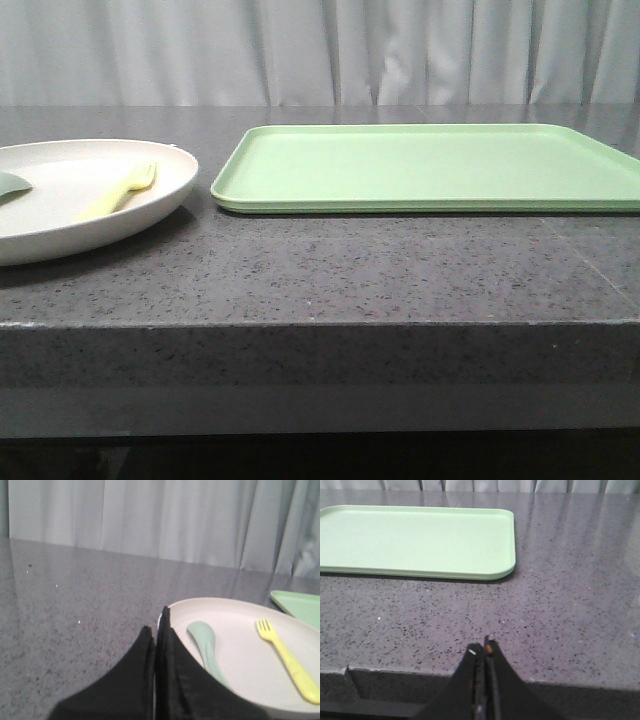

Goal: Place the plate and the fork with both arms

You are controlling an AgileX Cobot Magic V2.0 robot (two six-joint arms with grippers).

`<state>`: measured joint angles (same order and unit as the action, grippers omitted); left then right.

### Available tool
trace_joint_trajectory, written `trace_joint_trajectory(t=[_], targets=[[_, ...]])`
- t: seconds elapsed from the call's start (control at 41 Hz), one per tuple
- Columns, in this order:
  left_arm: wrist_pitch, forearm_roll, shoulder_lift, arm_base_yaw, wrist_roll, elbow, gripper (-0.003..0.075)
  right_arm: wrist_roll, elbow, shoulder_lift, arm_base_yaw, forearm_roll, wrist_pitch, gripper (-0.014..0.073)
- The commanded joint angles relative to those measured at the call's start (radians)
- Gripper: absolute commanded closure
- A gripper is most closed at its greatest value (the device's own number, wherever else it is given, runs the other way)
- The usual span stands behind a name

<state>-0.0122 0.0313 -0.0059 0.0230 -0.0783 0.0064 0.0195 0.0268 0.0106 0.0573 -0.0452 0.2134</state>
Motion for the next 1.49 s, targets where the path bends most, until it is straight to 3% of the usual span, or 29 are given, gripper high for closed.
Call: trace_joint_trajectory(t=[0.0,0.195,0.439,0.635,0.855,1.05,1.148,1.196,1.27,1.392,1.465], targets=[[0.163,0.003,-0.020,-0.001,-0.007,0.001,0.0738,-0.007,-0.009,0.017,-0.007,0.010,-0.118,0.0712],[0.177,0.007,-0.020,-0.001,-0.007,-0.045,0.0738,-0.007,-0.071,0.017,-0.007,0.010,-0.096,0.0712],[-0.050,0.007,0.039,-0.001,-0.007,-0.254,0.0738,-0.006,-0.288,-0.035,-0.007,0.010,0.046,0.0704],[-0.217,-0.072,0.232,-0.001,-0.007,-0.438,0.0738,0.067,-0.491,-0.262,-0.007,0.010,0.147,0.0704],[-0.226,-0.072,0.413,-0.001,-0.007,-0.529,0.0738,0.066,-0.589,-0.471,-0.007,0.010,0.114,0.0704],[-0.188,-0.072,0.444,-0.001,-0.007,-0.538,0.0738,0.066,-0.589,-0.500,-0.007,0.010,0.082,0.0694],[-0.177,-0.072,0.444,-0.001,-0.007,-0.538,0.0726,0.066,-0.589,-0.500,-0.007,0.010,0.082,0.0615],[-0.177,-0.072,0.444,-0.001,-0.007,-0.538,0.0688,0.065,-0.589,-0.500,-0.007,0.010,0.082,0.0527],[-0.178,-0.072,0.444,-0.001,-0.007,-0.538,0.0566,0.065,-0.589,-0.500,-0.007,0.010,0.082,0.0386],[-0.178,-0.072,0.444,-0.001,-0.007,-0.538,0.0222,0.065,-0.589,-0.500,-0.007,0.010,0.080,0.0145],[-0.178,-0.072,0.444,-0.001,-0.007,-0.538,0.0071,0.065,-0.589,-0.500,-0.007,0.010,0.078,0.0050]])
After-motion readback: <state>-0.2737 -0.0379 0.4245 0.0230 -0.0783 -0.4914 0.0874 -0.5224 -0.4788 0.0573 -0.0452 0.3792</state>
